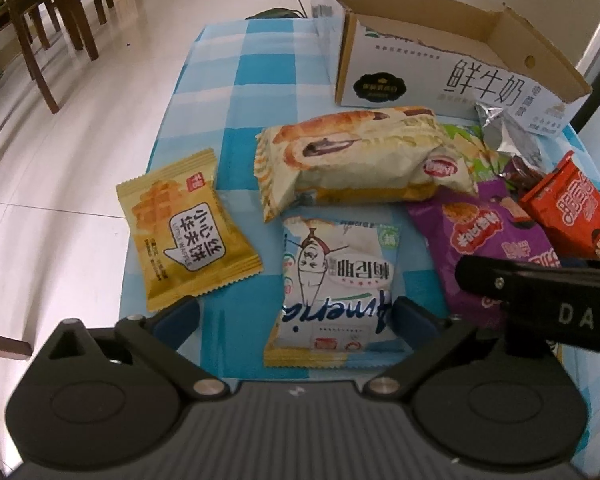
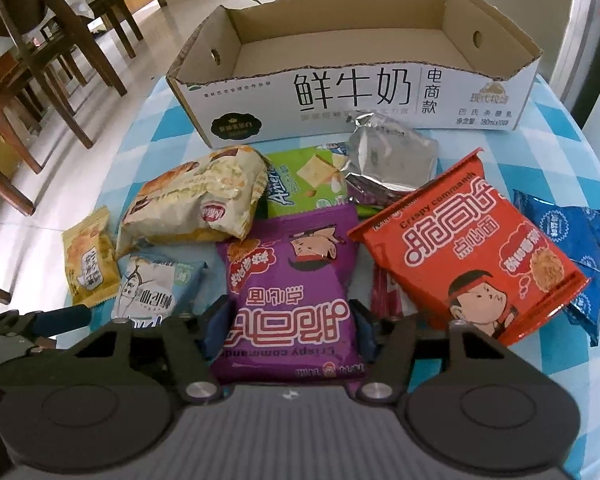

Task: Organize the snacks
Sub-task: 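Close the right gripper on the purple snack bag while the left gripper grasps the white Amerta packet, then lift both held packets and carry them over the open milk box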

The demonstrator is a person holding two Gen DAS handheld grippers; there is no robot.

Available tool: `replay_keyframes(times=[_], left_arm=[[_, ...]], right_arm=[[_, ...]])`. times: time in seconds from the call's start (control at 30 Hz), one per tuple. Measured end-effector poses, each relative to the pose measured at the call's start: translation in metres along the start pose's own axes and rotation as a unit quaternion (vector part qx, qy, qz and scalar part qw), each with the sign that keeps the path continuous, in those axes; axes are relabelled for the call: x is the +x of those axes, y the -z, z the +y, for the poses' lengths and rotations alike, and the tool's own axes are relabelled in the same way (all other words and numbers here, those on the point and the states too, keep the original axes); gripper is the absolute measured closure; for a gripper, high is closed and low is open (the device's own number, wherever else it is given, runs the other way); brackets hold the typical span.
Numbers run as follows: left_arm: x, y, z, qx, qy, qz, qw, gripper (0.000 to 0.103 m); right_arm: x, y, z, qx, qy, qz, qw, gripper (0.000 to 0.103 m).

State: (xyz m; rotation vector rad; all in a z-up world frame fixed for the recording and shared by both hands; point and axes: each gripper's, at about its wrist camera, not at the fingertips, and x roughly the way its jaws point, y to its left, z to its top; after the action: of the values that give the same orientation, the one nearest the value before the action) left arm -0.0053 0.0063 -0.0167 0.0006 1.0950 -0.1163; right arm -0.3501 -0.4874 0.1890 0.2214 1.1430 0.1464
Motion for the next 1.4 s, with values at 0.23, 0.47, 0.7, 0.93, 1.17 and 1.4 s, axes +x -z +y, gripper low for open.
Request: replay_keyframes(times=[0.23, 0.47, 0.7, 0.93, 1.17, 1.4], left_arm=[[-0.013, 0.002, 0.004, -0.009, 0.024, -0.013, 0.9996, 0.044], [-0.027, 0.006, 0.005, -0.009, 0.034, -0.028, 0.999, 0.051], [-0.044, 0.009, 0.002, 0.0, 0.029, -0.054, 0.9981, 0.052], [-0.059, 0.007, 0.001, -0.007, 0.037, -0.075, 0.9964, 0.059], [-0.05, 0.011, 0.001, 0.01, 0.044, -0.042, 0.9981, 0.053], [-0.028, 0.014, 0.002, 0.035, 0.016, -0.025, 0.999, 0.022]], right_arm=[[-0.014, 0.004, -0.007, 0.0, -0.021, -0.008, 1.0, 0.041], [-0.02, 0.008, -0.016, 0.005, -0.035, -0.009, 0.999, 0.042], [-0.026, 0.009, -0.018, 0.01, -0.044, -0.014, 0.999, 0.042], [-0.036, 0.008, -0.014, 0.005, -0.052, -0.025, 0.998, 0.042], [-0.037, 0.008, -0.015, 0.006, -0.051, -0.024, 0.998, 0.042], [-0.038, 0.006, -0.014, 0.01, -0.05, -0.025, 0.998, 0.042]])
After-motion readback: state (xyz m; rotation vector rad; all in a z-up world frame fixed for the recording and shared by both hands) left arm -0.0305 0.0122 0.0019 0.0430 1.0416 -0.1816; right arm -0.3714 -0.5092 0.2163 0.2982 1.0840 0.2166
